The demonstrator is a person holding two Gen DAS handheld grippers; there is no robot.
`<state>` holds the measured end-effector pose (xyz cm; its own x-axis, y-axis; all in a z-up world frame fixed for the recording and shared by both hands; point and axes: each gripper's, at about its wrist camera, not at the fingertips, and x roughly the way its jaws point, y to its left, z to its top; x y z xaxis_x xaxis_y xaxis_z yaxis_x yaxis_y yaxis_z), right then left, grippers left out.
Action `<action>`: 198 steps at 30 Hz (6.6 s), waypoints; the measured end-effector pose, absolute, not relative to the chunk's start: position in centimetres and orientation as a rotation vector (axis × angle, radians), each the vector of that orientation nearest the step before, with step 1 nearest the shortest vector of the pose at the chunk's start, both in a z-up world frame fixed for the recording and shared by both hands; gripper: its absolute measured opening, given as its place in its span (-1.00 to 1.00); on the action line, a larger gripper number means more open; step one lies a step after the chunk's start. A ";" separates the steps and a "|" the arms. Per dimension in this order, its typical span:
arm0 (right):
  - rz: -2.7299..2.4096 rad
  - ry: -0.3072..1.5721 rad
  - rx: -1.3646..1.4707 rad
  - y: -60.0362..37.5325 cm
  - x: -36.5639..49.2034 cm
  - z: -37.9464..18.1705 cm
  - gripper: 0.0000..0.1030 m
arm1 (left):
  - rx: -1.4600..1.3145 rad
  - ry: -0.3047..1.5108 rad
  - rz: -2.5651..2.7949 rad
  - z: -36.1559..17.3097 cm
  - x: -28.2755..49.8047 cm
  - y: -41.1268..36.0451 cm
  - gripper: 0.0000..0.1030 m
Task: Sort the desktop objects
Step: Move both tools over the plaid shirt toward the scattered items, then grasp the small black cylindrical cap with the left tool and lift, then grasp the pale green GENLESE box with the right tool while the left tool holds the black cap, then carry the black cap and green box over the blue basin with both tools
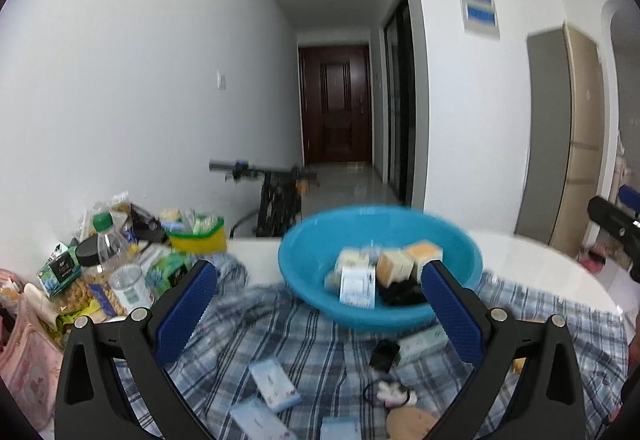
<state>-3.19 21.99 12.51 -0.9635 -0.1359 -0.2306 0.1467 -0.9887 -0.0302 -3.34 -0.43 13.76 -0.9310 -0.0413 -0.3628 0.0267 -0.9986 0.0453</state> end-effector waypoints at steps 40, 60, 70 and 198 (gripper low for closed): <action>-2.808 0.091 0.891 21.5 -8.8 6.8 0.99 | 1.259 -0.107 -2.990 5.8 -10.1 1.3 1.00; -2.755 0.074 1.059 21.6 -12.6 2.5 0.99 | 1.580 -0.132 -3.003 -0.3 -15.4 3.3 0.13; -2.736 0.081 1.122 21.5 -14.6 0.9 0.99 | 1.710 -0.107 -3.003 -2.4 -17.8 4.0 -0.05; -2.703 0.090 1.357 18.7 -15.2 -3.6 0.54 | 1.389 0.076 -2.972 -0.9 -12.5 -0.2 -0.36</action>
